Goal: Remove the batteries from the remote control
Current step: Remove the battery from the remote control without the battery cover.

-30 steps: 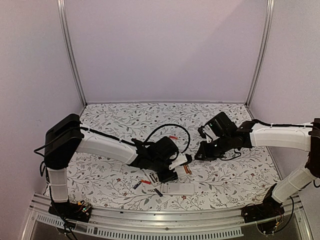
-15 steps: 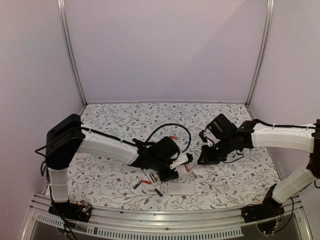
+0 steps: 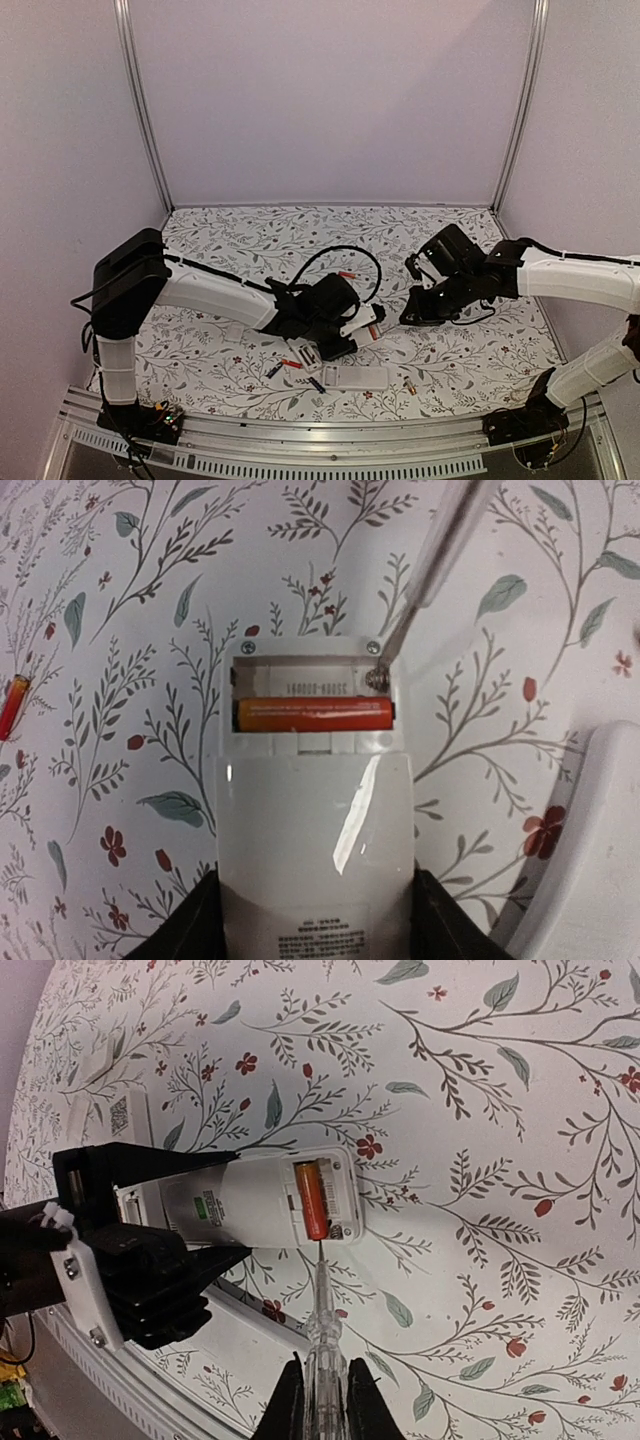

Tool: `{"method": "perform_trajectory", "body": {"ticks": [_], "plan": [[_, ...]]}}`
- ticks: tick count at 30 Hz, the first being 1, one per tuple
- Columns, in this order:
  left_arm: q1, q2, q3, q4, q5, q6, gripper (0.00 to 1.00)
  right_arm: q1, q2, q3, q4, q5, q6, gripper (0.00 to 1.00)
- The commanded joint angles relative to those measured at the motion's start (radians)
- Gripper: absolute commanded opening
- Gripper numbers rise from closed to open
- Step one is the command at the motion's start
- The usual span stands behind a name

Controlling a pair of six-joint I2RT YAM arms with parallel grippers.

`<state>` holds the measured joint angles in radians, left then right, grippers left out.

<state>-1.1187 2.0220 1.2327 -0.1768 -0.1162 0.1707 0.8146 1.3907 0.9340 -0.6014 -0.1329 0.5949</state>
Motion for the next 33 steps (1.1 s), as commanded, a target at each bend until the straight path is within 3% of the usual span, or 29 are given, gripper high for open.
{"method": "perform_trajectory", "body": {"ticks": [1, 13, 26, 33], "plan": [[0.009, 0.027, -0.059, -0.076, 0.032, 0.040, 0.25, 0.003, -0.117, -0.062, 0.084, 0.013, -0.031, 0.00], [0.028, -0.010, -0.098, -0.071, 0.164, 0.100, 0.25, -0.035, -0.132, -0.182, 0.218, -0.074, -0.272, 0.00], [0.031, -0.012, -0.098, -0.072, 0.173, 0.104, 0.24, -0.055, -0.085, -0.216, 0.278, -0.093, -0.282, 0.00], [0.032, -0.012, -0.099, -0.072, 0.176, 0.105, 0.24, -0.094, -0.056, -0.292, 0.373, -0.183, -0.262, 0.00]]}}
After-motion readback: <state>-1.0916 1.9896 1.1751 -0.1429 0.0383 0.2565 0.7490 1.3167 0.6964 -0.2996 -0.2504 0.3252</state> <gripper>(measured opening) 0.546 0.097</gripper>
